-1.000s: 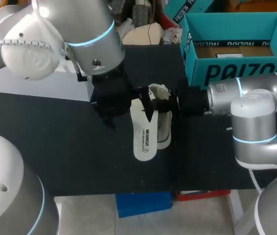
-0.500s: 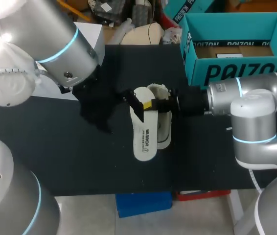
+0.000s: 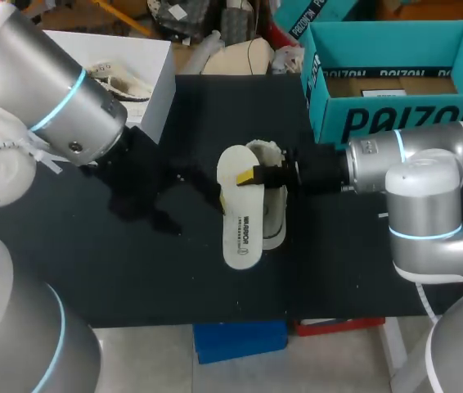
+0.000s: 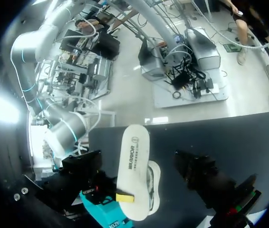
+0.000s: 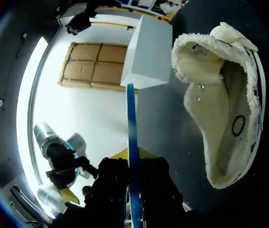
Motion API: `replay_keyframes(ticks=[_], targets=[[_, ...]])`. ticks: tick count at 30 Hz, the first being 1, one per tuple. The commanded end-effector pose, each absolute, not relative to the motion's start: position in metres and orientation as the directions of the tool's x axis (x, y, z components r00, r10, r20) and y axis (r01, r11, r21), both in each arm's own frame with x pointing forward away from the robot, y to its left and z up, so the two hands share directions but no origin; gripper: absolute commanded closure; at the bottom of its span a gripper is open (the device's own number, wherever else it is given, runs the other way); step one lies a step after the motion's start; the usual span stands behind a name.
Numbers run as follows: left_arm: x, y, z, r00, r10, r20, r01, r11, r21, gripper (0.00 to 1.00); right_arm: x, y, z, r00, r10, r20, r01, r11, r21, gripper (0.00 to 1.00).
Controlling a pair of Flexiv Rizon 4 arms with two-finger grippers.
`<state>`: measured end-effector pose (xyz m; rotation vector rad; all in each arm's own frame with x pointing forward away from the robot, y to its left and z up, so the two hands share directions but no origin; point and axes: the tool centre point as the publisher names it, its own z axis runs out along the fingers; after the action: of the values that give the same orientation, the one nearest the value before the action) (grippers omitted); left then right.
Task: Take the shoe out of the shoebox, open the shoe tongue, remove and reinsert the insole, then place the shoe into the shoebox
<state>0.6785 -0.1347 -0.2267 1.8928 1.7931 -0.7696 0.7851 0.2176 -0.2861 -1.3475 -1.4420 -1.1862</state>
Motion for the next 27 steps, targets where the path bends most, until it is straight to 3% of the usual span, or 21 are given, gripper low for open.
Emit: replay_keyframes(ticks=[1, 13, 17, 27], targets=[[0.672, -0.127, -0.232, -0.014, 0.147, -0.989, 0.995, -0.098, -0.028, 0.0, 0.785, 0.218, -0.286, -0.096, 0.23, 0.968, 0.995, -0.014, 0.102, 1.0], [0.672, -0.127, -0.232, -0.014, 0.147, -0.989, 0.995, -0.098, -0.028, 0.0, 0.785, 0.218, -0.286, -0.096, 0.23, 0.968, 0.995, -0.014, 0.102, 1.0], [0.665, -0.116, -0.242, 0.063, 0.051, -0.997, 0.998, 0.015, 0.064, 0.0, 0.785, 0.218, -0.286, -0.096, 0.23, 0.968, 0.995, -0.014, 0.102, 1.0], [0.673, -0.103, -0.252, 0.074, -0.157, -0.985, 0.991, 0.126, 0.055, 0.0, 0.785, 0.218, -0.286, -0.096, 0.23, 0.968, 0.995, -0.014, 0.102, 1.0]])
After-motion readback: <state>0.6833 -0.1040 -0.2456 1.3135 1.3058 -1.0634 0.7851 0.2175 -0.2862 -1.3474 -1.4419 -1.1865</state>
